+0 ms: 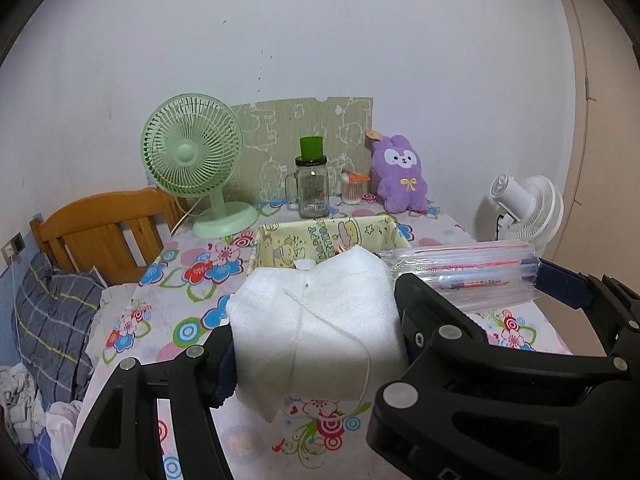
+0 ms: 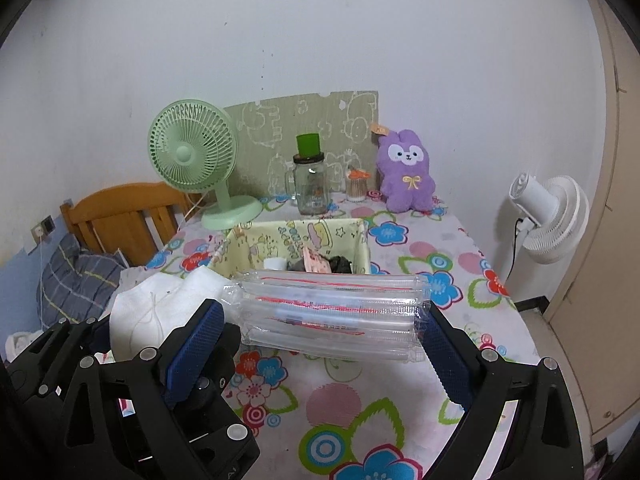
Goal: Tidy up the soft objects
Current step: 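Lift white cloth with left gripper while right gripper lifts clear tube over box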
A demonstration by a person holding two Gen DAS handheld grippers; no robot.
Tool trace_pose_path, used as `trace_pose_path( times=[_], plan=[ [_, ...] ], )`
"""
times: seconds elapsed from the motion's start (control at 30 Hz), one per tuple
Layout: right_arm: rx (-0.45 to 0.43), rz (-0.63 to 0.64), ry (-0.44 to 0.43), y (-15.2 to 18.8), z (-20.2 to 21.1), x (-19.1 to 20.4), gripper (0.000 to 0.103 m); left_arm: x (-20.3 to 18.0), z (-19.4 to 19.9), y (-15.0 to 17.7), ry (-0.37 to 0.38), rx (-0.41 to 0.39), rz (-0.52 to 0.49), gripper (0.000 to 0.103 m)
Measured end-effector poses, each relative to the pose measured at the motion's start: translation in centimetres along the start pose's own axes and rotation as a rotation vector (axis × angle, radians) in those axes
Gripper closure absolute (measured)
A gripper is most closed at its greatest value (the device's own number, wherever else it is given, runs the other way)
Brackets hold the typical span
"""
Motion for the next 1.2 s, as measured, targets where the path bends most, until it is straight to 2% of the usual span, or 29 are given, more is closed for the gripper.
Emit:
trace_pose_path(
  times=[0.6, 1.2],
  plan=[
    [-0.017, 0.017, 0.004, -2.7, -2.5, 0.4, 0.005, 1.0, -2.2, -2.1, -0.005, -0.023, 0.018, 0.034],
    [-0.009, 0.022, 0.003, -4.1, -7.8, -0.2, 0.005, 1.5, -7.4, -3.4, -0.026, -0.012, 0.034, 0.033]
  ],
)
Point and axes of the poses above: each gripper's, at about its wrist camera, not at the fingertips, and z roughly against the way its jaws point, x to its left, y to its underside, the point moved 2 cm from there along -z, roughly the way its jaws point, and after that the axes turned 5 degrees about z, right-handed, at the moved point
